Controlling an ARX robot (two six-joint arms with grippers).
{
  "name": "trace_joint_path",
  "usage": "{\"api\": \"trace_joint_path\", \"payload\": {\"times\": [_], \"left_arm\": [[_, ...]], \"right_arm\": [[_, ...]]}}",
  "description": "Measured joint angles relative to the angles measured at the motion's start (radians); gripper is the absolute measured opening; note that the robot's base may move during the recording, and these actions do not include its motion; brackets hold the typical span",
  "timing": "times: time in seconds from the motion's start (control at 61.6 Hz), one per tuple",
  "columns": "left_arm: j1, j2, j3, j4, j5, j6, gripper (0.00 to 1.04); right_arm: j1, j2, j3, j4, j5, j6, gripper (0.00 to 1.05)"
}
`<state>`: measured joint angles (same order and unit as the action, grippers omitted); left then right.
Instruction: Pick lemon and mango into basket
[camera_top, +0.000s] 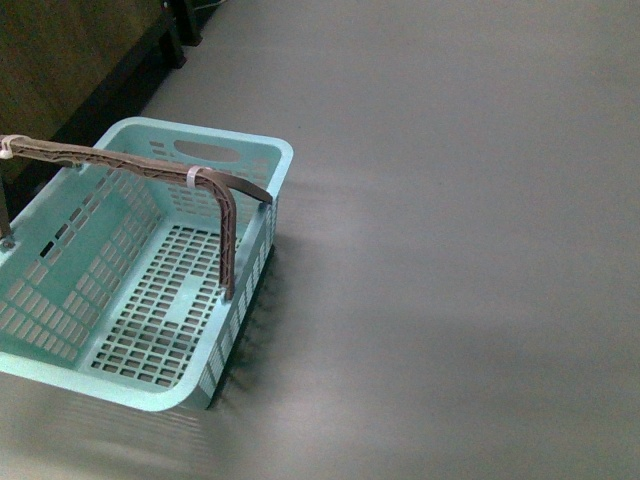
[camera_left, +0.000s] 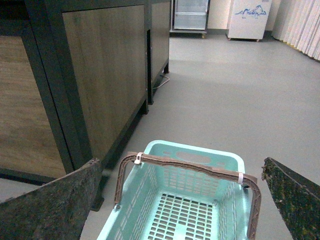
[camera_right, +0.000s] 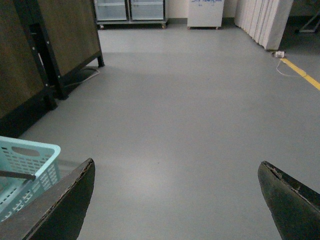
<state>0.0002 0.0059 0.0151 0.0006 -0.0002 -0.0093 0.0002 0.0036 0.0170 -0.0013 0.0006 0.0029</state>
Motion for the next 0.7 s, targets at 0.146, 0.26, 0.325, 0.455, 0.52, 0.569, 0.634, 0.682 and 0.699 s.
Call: {"api": "trace_joint_path", "payload": {"times": [0.146, 0.26, 0.325, 0.455, 0.52, 0.569, 0.634, 0.682, 0.699], "left_arm": [[0.0, 0.0, 0.0, 0.0, 0.0, 0.0, 0.98], [0.0, 0.0, 0.0, 0.0, 0.0, 0.0, 0.98], [0.0, 0.0, 0.0, 0.0, 0.0, 0.0, 0.98], [0.015, 0.222, 0.116, -0.236, 0.17, -0.164, 0.98], [0.01, 0.383, 0.145, -0.184, 0.217, -0.295, 0.98], [0.01, 0.468, 0.159, -0.111, 0.248, -0.379, 0.98], [0.018, 0.624, 0.187, 0.023, 0.282, -0.504, 0.98], [0.029, 0.72, 0.201, 0.105, 0.302, -0.573, 0.98], [0.035, 0.771, 0.209, 0.146, 0.307, -0.606, 0.98]], "right_arm": [[0.0, 0.0, 0.0, 0.0, 0.0, 0.0, 0.96], [0.0, 0.0, 0.0, 0.0, 0.0, 0.0, 0.96], [0.0, 0.0, 0.0, 0.0, 0.0, 0.0, 0.96], [0.0, 0.0, 0.0, 0.0, -0.001, 0.0, 0.96], [0.0, 0.0, 0.0, 0.0, 0.0, 0.0, 0.96], [0.0, 0.0, 0.0, 0.0, 0.0, 0.0, 0.96], [0.0, 0.0, 0.0, 0.0, 0.0, 0.0, 0.96], [0.0, 0.0, 0.0, 0.0, 0.0, 0.0, 0.96], [0.0, 0.0, 0.0, 0.0, 0.0, 0.0, 0.96]]}}
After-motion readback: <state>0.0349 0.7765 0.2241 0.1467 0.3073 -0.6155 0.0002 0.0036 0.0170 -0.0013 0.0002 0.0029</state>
